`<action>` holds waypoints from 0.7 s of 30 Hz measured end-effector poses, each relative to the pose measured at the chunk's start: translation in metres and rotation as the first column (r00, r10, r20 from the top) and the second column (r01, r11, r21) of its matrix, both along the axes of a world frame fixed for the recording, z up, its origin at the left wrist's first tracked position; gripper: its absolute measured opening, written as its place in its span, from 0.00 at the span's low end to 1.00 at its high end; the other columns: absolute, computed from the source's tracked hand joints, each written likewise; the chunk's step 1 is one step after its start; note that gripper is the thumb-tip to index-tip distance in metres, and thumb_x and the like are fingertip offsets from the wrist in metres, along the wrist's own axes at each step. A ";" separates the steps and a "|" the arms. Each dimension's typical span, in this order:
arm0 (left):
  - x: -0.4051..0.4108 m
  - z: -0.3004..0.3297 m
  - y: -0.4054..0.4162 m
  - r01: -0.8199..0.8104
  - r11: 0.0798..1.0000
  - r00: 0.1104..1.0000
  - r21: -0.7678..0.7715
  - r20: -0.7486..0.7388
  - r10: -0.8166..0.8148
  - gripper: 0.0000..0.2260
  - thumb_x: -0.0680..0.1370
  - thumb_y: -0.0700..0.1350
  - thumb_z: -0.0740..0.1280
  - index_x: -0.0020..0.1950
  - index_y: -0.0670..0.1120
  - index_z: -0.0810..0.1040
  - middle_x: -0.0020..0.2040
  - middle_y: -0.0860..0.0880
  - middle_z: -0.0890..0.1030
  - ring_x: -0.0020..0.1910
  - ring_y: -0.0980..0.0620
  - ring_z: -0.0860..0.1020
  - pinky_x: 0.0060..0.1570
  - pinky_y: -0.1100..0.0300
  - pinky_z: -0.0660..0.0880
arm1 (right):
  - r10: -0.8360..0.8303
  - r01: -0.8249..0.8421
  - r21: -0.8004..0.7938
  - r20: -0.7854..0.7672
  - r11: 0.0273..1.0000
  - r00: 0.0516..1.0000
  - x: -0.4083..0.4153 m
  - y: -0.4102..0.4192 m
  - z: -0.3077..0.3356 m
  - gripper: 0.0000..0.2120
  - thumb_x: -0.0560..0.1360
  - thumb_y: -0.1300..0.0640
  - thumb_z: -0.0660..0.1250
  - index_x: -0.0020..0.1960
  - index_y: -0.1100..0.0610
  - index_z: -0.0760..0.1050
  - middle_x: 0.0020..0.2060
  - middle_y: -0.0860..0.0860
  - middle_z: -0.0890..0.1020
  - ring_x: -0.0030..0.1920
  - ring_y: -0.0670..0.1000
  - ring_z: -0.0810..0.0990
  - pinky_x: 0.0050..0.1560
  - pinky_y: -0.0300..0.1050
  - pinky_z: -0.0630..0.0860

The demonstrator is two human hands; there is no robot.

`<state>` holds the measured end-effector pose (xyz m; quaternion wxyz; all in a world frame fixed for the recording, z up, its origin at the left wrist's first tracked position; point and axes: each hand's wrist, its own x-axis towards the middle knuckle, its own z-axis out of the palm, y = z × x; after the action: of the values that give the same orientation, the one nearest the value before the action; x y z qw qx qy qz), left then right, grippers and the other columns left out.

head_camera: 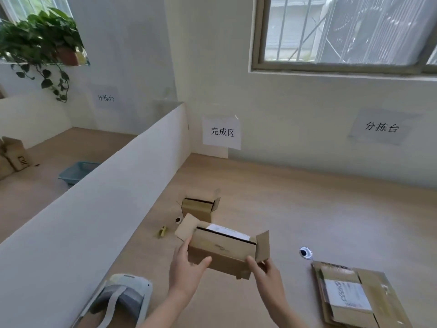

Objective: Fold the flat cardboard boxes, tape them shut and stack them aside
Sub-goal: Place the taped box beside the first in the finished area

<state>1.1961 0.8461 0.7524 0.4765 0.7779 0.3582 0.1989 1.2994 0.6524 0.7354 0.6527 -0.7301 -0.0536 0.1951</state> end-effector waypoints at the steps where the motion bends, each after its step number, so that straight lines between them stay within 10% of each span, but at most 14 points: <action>1: 0.010 -0.007 0.002 0.016 1.000 1.000 -0.015 -0.004 -0.016 0.36 0.72 0.48 0.79 0.77 0.51 0.67 0.63 0.56 0.72 0.62 0.57 0.72 0.61 0.63 0.70 | -0.014 0.013 -0.023 -0.008 1.000 1.000 0.010 0.001 -0.008 0.04 0.78 0.54 0.72 0.53 0.51 0.82 0.45 0.45 0.87 0.49 0.43 0.84 0.46 0.38 0.74; 21: 0.090 -0.179 0.188 -0.049 0.986 0.993 -0.161 -0.114 0.031 0.37 0.71 0.49 0.79 0.76 0.57 0.66 0.72 0.55 0.68 0.70 0.51 0.69 0.66 0.51 0.70 | -0.014 -0.004 -0.133 -0.136 0.991 0.991 0.070 0.187 -0.137 0.07 0.79 0.53 0.71 0.56 0.50 0.80 0.52 0.44 0.85 0.57 0.44 0.82 0.60 0.46 0.79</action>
<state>1.2860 1.0344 0.5736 0.5140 0.7385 0.4150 0.1347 1.3698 0.8395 0.5980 0.6053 -0.7569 0.0063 0.2463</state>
